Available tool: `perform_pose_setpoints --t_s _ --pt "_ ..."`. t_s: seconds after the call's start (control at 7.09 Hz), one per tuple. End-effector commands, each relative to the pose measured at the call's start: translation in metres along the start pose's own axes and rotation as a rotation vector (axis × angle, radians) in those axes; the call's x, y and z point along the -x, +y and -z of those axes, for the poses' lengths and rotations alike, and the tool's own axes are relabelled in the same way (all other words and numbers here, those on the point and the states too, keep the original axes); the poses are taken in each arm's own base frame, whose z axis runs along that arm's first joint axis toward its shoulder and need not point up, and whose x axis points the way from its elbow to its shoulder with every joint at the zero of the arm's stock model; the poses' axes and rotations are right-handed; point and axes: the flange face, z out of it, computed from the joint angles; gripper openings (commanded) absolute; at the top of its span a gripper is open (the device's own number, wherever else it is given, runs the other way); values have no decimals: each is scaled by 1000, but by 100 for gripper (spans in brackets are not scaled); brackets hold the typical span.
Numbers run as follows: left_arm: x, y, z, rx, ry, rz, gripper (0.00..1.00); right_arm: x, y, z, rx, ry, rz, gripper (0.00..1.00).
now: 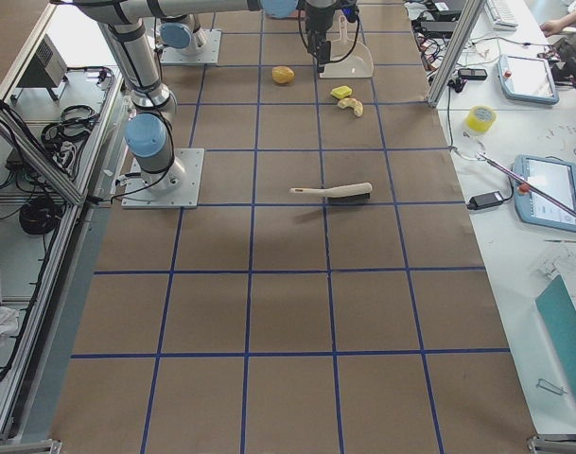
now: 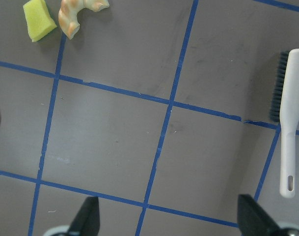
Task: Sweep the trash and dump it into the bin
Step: 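Lower the right gripper to the white brush handle while the left holds the dustpan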
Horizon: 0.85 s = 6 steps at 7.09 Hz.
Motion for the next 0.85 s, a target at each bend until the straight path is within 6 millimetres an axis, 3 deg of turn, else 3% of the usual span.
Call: perform_pose_setpoints --t_s 0.0,0.14,0.42,0.56,0.71 --pt "2 2 -1 2 -2 2 100 -2 7 -7 10 9 -1 100" --pt "2 3 0 1 -3 2 100 -17 7 -10 15 9 -24 100" --pt "2 5 1 -1 -4 0 100 -79 14 -34 59 33 -19 100" --pt "2 6 0 5 -7 -1 100 -120 21 -48 65 82 41 99" --pt "2 5 -2 8 -7 -3 100 -162 34 -83 70 72 99 97"
